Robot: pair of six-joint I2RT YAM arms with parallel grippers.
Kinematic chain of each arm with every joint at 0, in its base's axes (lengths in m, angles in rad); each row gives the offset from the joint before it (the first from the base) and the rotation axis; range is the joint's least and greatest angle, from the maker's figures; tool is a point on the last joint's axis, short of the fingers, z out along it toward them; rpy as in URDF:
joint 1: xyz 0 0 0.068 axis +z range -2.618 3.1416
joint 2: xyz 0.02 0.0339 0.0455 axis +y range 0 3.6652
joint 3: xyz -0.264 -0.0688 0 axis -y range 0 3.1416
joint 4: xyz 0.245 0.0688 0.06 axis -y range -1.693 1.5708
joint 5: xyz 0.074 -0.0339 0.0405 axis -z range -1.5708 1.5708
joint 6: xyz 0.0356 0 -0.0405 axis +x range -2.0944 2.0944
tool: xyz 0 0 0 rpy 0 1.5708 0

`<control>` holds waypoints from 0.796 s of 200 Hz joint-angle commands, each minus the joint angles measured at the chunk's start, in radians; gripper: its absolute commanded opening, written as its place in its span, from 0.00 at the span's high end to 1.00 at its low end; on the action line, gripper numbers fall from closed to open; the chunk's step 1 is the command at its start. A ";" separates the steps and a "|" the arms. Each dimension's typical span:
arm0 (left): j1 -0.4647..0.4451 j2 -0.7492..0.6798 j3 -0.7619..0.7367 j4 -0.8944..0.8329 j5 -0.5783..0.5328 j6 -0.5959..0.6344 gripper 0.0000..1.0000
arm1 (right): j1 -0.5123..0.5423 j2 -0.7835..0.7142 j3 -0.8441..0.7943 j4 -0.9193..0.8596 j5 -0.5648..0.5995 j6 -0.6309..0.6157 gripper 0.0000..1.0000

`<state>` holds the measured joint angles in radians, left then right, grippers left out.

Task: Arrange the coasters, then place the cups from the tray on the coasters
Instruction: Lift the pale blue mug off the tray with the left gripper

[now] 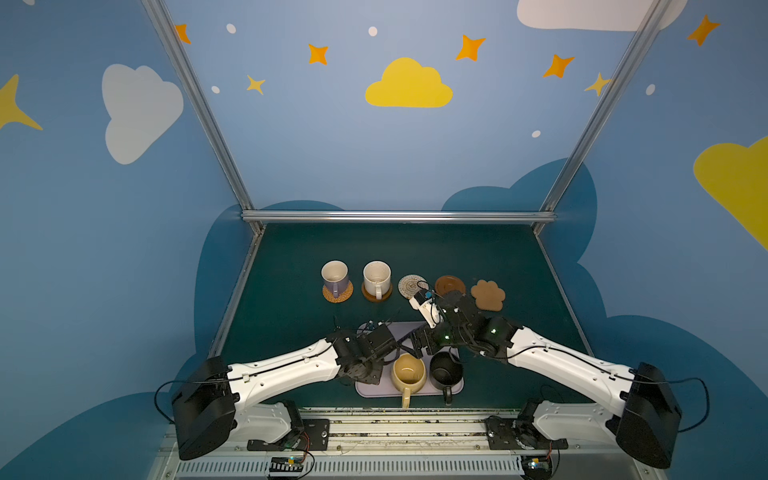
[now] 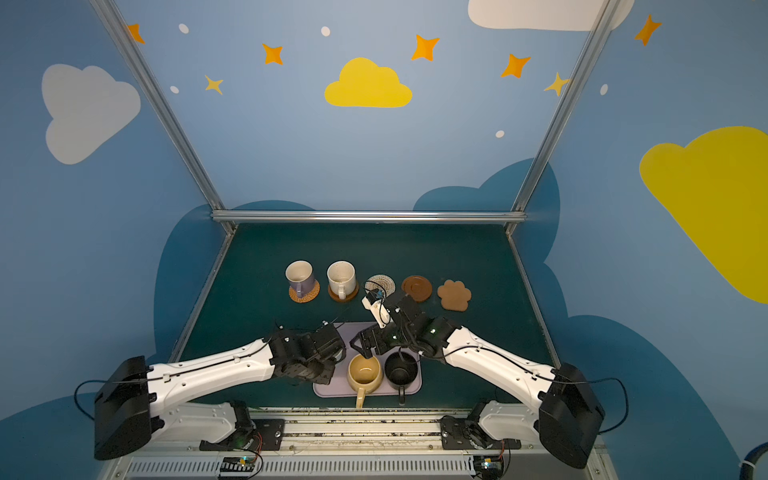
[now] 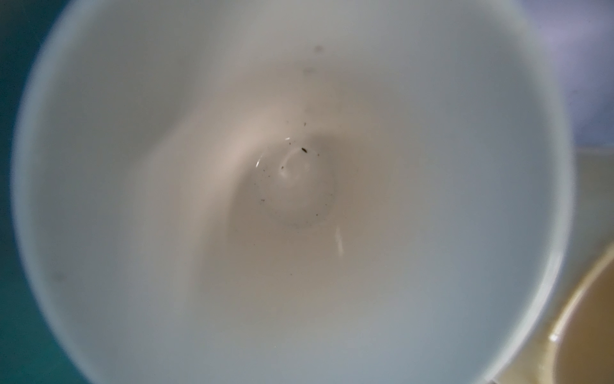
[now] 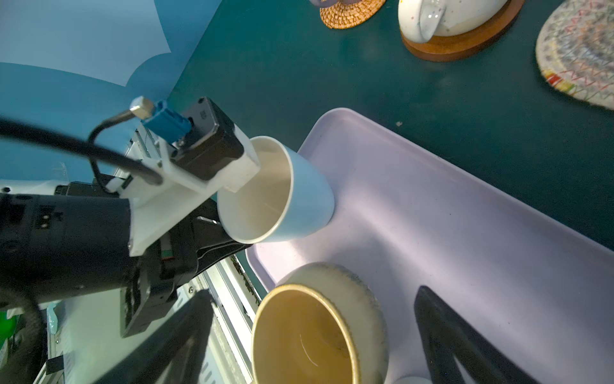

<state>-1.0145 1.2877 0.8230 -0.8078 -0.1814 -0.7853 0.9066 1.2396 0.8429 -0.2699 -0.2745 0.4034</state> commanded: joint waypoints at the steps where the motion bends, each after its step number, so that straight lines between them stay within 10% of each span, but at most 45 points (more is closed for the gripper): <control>1: 0.004 -0.014 0.034 -0.033 -0.042 0.001 0.97 | 0.005 -0.027 -0.011 0.023 -0.007 0.006 0.06; 159: 0.004 -0.024 0.112 -0.076 -0.106 -0.004 0.97 | 0.003 -0.066 -0.022 0.044 0.030 -0.003 0.06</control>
<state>-1.0145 1.2877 0.8837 -0.8684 -0.2359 -0.7925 0.9070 1.1999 0.8227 -0.2352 -0.2672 0.4065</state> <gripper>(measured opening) 0.147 0.943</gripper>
